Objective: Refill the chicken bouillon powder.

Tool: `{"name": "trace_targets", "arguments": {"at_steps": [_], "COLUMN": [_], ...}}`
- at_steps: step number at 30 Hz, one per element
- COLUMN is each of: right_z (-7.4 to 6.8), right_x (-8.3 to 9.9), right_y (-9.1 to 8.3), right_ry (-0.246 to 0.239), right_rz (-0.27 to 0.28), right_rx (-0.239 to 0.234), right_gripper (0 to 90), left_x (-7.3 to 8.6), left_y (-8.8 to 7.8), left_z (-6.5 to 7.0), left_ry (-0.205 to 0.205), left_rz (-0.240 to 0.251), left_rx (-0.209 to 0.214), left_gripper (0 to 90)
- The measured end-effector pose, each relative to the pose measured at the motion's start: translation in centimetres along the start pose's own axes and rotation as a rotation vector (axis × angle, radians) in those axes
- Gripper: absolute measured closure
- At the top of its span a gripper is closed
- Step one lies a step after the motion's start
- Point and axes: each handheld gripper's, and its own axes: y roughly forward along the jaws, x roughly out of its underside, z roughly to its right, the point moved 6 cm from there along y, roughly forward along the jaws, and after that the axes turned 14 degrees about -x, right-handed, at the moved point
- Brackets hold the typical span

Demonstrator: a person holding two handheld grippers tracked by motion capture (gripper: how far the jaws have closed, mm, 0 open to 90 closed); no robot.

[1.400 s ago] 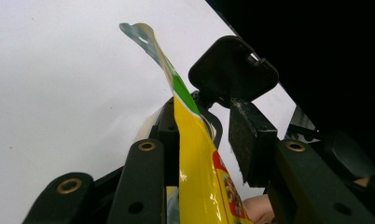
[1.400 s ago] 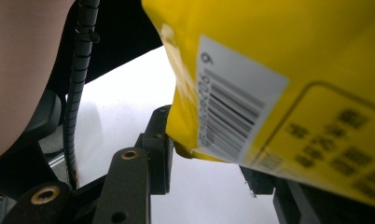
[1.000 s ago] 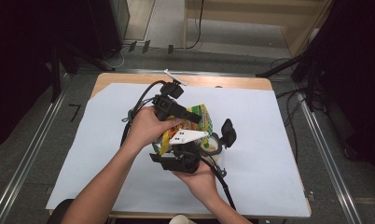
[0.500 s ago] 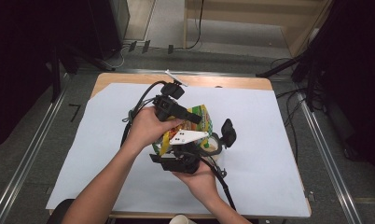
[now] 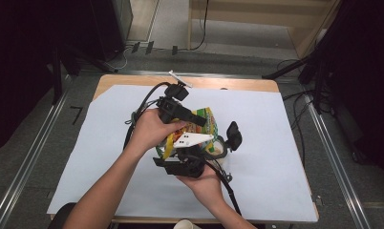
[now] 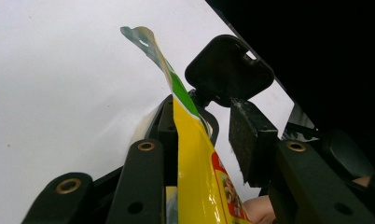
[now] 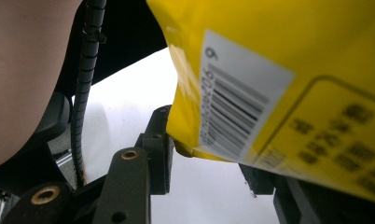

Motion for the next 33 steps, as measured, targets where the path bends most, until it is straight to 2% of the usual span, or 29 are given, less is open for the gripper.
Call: {"name": "trace_targets", "arguments": {"at_steps": [12,33], "right_z": [-0.03,-0.13], "right_x": [0.13,0.16], "right_y": [0.14,0.09], "right_ry": [-0.001,0.001], "right_rz": [-0.004,0.005], "right_rx": [0.001,0.009], "right_gripper": [61.1,61.2], "left_x": [0.07,0.06], "left_y": [0.23,0.18], "left_z": [-0.10,0.13], "left_ry": [-0.005,0.002], "left_rz": [-0.016,-0.014], "left_rx": [0.000,-0.003], "left_gripper": [67.0,66.9]}}
